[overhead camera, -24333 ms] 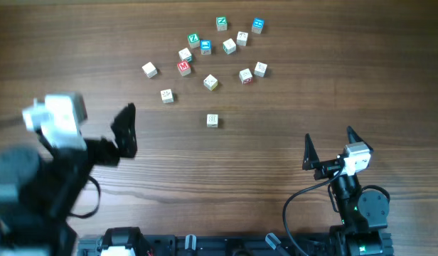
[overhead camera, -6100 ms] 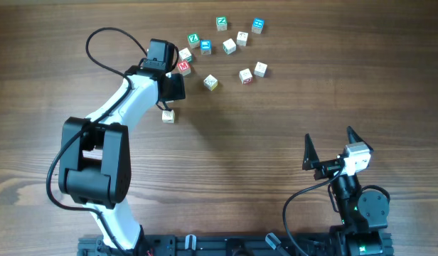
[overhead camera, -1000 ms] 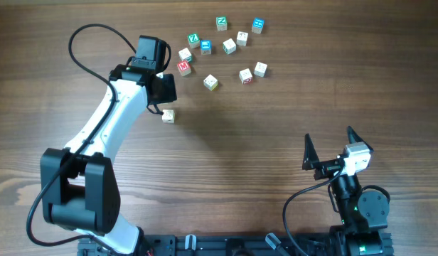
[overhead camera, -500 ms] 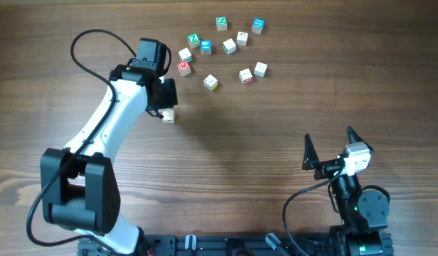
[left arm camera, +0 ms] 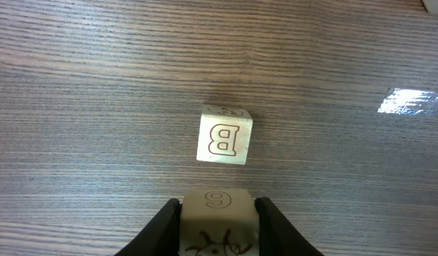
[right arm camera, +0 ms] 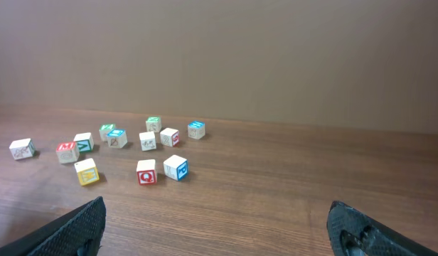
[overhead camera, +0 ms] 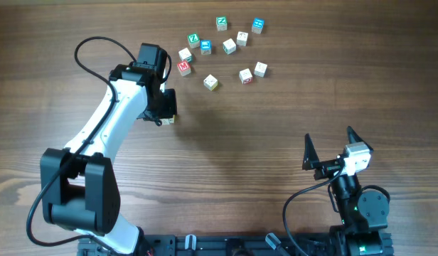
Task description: Form a tower
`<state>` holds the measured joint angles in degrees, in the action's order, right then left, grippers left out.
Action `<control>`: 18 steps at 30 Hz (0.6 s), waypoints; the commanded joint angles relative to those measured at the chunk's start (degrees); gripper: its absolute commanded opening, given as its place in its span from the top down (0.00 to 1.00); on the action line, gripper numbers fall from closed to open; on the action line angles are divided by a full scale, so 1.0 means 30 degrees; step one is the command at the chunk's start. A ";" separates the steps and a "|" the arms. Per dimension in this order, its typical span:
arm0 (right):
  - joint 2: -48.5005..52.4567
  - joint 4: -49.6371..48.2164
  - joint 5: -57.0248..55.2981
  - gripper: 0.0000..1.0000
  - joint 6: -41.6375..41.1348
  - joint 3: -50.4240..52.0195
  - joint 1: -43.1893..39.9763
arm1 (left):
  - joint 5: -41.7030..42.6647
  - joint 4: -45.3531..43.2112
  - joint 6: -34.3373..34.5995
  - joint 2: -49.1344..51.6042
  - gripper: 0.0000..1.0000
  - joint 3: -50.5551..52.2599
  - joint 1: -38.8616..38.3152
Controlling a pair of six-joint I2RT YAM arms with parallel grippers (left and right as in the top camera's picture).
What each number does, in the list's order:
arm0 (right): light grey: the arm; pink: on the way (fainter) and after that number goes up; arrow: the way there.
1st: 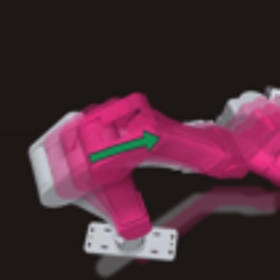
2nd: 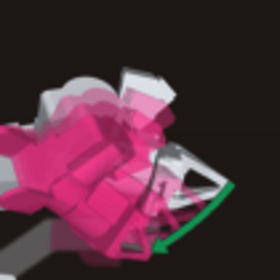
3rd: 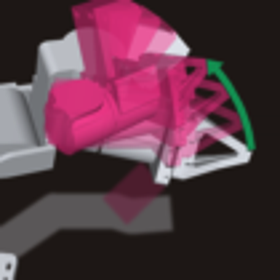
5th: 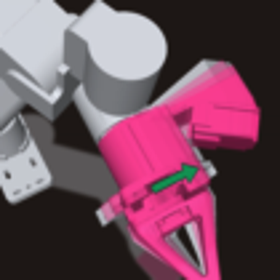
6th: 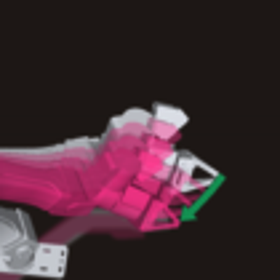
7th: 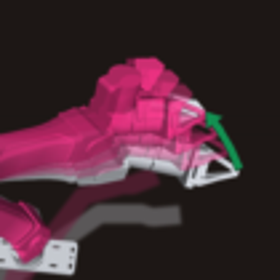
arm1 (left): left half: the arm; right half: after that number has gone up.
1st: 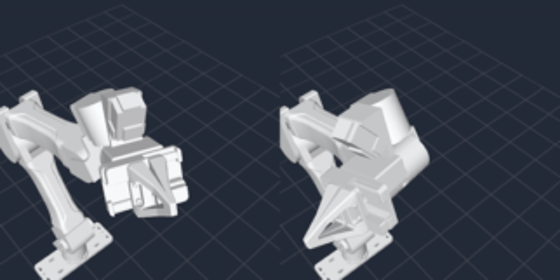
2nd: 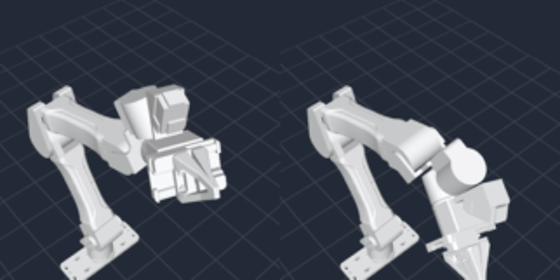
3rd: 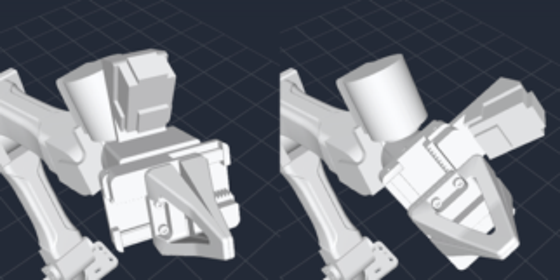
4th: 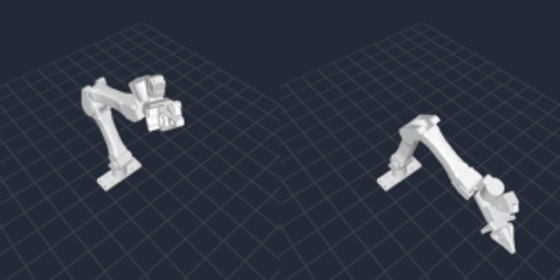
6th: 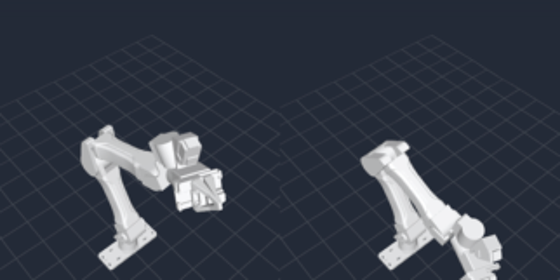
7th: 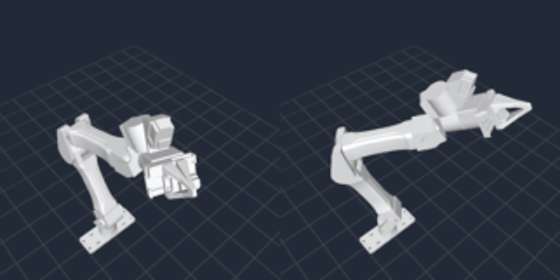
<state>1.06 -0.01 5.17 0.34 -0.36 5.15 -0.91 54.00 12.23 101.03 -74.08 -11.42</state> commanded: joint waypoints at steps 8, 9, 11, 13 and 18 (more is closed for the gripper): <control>-0.0044 -0.0102 0.0299 0.00 0.0270 0.0022 -0.0066 | 0.0372 -0.0699 -0.0510 -0.0350 0.73 0.1443 0.0073; -0.0044 -0.0109 0.0291 0.00 0.0270 0.0022 -0.0058 | 0.0372 -0.1035 -0.0517 -0.0350 0.72 0.1647 0.0073; -0.0044 -0.0109 0.0291 0.00 0.0262 0.0022 -0.0058 | 0.0364 -0.1588 -0.0539 -0.0350 0.71 0.1902 0.0073; -0.0044 -0.0102 0.0291 0.00 0.0270 0.0022 -0.0066 | 0.0372 -0.1843 -0.0984 -0.0350 0.71 0.1909 0.0073; -0.0044 -0.0102 0.0291 0.00 0.0262 0.0022 -0.0066 | 0.0364 -0.3308 -0.1013 -0.0321 0.72 0.1909 0.0080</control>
<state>1.06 -0.01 5.15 0.34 -0.36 5.15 -0.49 45.74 10.50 101.01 -68.82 -11.42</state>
